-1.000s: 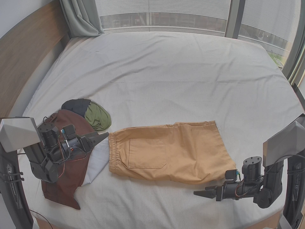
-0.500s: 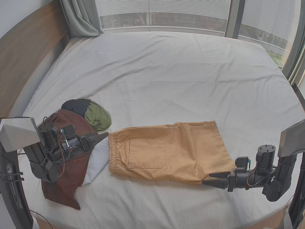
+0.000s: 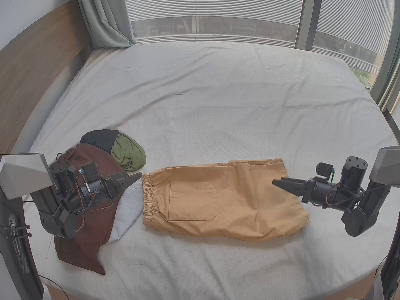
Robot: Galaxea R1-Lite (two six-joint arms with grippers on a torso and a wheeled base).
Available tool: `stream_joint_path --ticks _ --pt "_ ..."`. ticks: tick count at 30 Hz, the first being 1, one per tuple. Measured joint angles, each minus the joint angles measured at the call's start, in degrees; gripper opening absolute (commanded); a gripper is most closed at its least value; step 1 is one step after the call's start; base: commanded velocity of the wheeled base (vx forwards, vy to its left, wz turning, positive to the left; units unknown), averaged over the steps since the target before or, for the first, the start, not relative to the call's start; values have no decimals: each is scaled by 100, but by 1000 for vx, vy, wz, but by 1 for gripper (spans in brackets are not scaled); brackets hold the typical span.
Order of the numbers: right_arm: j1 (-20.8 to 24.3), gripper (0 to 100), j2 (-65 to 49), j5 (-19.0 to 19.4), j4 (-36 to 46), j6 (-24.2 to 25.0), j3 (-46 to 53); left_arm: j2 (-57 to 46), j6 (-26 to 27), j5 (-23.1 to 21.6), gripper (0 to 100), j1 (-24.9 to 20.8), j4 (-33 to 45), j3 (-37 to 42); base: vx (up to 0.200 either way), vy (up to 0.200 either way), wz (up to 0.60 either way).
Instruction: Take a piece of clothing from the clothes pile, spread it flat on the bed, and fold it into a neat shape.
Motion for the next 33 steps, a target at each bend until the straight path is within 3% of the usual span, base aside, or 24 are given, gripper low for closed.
stream_joint_path --ticks 5,13,26,33 --pt "-111 100 347 -118 33 30 -650 -2 0 0 100 4 0 11 0 0 0" --pt "-185 100 973 -875 -80 23 -1395 11 7 0 100 6 -2 24 0 0 0" --pt "-144 100 1432 -1174 -83 12 -1646 26 -1 -11 100 -18 -2 116 0 0 0" --pt "190 100 1286 -1167 -90 11 -1251 130 -39 -13 100 -85 7 380 0 0 0"
